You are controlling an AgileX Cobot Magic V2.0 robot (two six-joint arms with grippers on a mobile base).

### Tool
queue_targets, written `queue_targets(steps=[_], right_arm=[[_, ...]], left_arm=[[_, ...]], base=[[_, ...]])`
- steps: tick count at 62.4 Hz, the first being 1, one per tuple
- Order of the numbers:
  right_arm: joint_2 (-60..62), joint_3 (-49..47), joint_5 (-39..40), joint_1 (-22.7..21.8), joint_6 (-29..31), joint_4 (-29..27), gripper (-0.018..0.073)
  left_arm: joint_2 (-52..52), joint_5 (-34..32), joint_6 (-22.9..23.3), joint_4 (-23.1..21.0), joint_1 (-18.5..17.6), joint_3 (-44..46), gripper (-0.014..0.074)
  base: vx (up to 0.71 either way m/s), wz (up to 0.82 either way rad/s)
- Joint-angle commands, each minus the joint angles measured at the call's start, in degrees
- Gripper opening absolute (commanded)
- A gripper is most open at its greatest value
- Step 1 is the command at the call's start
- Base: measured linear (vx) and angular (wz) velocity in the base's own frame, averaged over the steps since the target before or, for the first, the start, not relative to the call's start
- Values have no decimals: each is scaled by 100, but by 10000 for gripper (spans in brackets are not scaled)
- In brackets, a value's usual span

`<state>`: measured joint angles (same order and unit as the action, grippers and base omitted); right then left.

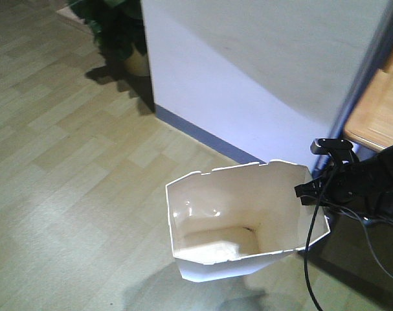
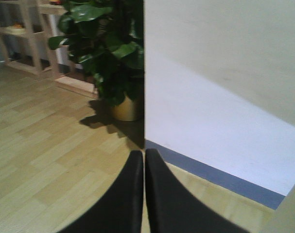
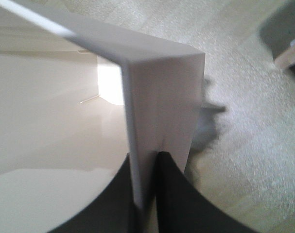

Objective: Move trash bin to bedside with robot
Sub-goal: 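Hold the bin in the right gripper while the base turns toward the bed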

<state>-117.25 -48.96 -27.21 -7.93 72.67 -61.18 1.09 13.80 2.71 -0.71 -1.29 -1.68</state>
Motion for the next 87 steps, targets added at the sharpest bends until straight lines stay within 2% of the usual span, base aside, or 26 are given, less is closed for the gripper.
queue_targets(steps=[1,58,87], right_arm=[[380,-129,-810,-14,-98,-495,-6],[380,-129,-810,-19,-98,-495,-6],[380,-129,-810,-19,-98,-495,-6]], left_arm=[[56,-381,50,-17,-33,-165,-6],[56,-381,50,-17,-33,-165,-6],[56,-381,50,-17,-33,-165,-6]], base=[[11,48],[17,68],[29,33]])
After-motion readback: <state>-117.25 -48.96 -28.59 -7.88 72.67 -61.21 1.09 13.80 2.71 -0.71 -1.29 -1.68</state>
